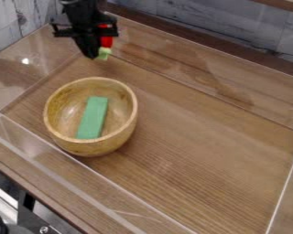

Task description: Move the red fruit to the left side of the table

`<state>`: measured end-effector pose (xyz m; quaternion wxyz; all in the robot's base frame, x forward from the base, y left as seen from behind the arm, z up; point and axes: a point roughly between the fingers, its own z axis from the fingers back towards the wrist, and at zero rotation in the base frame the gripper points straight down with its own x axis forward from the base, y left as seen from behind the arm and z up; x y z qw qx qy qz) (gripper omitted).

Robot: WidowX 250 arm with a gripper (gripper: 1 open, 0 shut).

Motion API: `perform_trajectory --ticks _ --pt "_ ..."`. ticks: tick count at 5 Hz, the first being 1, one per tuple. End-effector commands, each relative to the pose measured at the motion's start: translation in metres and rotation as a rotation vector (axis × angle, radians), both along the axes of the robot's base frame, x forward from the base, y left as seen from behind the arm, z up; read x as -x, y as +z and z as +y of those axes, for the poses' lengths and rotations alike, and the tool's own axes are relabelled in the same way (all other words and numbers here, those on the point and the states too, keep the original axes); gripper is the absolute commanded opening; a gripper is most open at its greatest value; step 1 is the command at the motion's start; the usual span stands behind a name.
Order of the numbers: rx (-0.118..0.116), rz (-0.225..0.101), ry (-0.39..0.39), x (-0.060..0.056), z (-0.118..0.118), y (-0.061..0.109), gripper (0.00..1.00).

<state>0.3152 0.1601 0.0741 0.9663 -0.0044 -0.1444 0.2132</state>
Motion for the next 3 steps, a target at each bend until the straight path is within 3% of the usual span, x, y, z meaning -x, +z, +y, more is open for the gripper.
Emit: perform_trajectory --ticks 1,3 --pt "-0.025 -0.031 0.064 -0.004 0.017 -0.002 0.00" --pt "-0.025 -0.020 0.093 -0.009 0.014 -0.024 0.00"
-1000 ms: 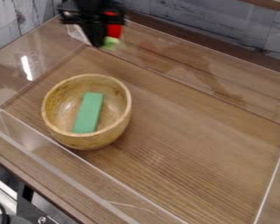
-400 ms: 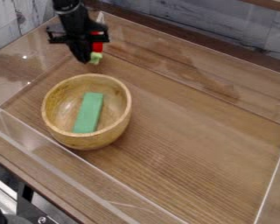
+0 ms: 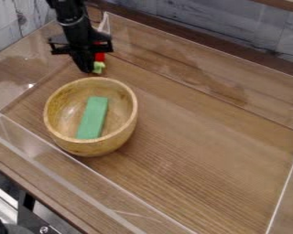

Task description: Move the red fruit to the left side of the table

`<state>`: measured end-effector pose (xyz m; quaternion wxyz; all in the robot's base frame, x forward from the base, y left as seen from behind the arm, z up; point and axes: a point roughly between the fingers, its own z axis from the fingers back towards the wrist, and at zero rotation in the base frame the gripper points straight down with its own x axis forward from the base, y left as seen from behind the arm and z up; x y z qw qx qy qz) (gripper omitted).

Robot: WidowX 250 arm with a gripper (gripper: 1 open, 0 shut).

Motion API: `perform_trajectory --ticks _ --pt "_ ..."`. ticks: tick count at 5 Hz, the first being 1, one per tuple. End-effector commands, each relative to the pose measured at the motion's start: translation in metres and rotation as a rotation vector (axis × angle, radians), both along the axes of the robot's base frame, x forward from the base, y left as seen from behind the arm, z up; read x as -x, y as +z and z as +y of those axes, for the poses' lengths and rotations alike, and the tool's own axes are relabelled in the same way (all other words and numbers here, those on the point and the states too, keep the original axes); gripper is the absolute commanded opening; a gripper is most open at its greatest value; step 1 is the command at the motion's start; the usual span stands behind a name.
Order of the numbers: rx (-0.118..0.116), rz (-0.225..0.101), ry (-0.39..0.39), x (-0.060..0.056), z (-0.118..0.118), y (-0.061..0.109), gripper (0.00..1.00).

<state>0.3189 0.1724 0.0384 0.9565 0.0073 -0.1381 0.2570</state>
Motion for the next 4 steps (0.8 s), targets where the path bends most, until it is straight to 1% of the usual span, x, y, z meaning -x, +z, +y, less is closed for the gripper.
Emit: perform_trajectory --ticks 1,2,4 --pt "-0.016 -0.029 -0.008 -0.0140 -0.0017 0.0109 0.00" --pt "-0.007 -0.025 -0.014 -0.0234 -0.0067 0.0099 0.00" --pt "0.015 -0.017 -0.009 -0.0220 -0.0117 0.0148 0.00"
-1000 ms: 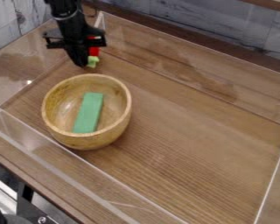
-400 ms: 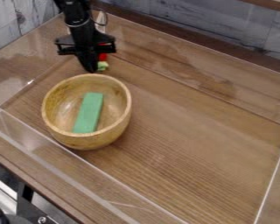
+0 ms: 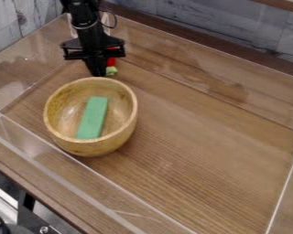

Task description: Move the red fruit to the left side of the table

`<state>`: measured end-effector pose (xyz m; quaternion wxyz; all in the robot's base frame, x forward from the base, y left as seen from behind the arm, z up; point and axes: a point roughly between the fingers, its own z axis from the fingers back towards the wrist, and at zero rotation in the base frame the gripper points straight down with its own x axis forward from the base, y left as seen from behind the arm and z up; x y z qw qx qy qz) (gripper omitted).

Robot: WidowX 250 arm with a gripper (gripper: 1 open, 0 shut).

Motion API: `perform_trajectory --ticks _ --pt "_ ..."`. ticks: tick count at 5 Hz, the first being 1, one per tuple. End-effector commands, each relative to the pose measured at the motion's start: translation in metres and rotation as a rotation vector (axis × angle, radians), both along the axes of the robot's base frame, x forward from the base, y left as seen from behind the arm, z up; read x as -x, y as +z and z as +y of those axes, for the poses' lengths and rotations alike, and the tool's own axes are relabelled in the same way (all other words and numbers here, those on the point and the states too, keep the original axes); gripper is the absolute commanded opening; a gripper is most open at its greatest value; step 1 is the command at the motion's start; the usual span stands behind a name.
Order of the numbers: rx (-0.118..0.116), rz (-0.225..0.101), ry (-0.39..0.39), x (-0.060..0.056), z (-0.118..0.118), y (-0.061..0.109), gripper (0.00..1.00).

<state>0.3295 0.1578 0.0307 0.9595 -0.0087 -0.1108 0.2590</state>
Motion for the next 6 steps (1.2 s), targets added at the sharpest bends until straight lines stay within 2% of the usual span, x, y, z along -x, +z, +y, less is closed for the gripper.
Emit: perform_trajectory --ticks 1,2,3,6 --pt "-0.018 -0.059 -0.044 -0.021 -0.005 0.024 0.00" --pt "-0.008 -0.055 -0.081 -0.030 -0.013 0.027 0.00" --pt "0.001 -0.051 -0.100 -0.030 -0.012 0.019 0.00" --pt "0.038 -0.041 -0.109 -0.021 -0.011 0.017 0.00"
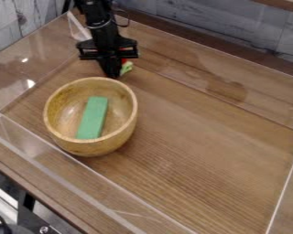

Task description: Move the red fruit to the left side of the table

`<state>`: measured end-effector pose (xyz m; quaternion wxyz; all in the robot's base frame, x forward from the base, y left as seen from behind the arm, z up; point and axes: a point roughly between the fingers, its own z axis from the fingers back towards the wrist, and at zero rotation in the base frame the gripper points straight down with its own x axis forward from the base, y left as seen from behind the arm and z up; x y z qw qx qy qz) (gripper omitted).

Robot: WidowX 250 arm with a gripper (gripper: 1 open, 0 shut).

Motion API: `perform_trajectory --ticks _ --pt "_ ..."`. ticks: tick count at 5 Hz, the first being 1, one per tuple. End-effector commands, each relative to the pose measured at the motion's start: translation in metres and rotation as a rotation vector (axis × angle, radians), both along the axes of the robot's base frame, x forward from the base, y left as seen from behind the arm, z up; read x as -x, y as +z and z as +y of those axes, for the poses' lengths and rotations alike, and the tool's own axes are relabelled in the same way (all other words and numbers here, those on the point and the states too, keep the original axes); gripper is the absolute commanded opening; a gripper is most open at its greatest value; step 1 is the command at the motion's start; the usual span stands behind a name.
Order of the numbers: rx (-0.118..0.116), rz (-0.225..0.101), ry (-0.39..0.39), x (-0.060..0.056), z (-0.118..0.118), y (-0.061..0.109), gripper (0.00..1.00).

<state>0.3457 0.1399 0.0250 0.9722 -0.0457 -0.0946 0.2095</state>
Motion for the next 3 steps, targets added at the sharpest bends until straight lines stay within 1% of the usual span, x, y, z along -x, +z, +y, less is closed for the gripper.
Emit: perform_trajectory --ticks 1,2,3 --pt "-0.019 -0.055 0.037 -0.006 0.017 0.032 1.00" --pt "-0.008 -0.056 0.072 -0.006 0.029 0.044 1.00" --pt "0.006 -0.065 0.110 -0.006 0.038 0.058 1.00"
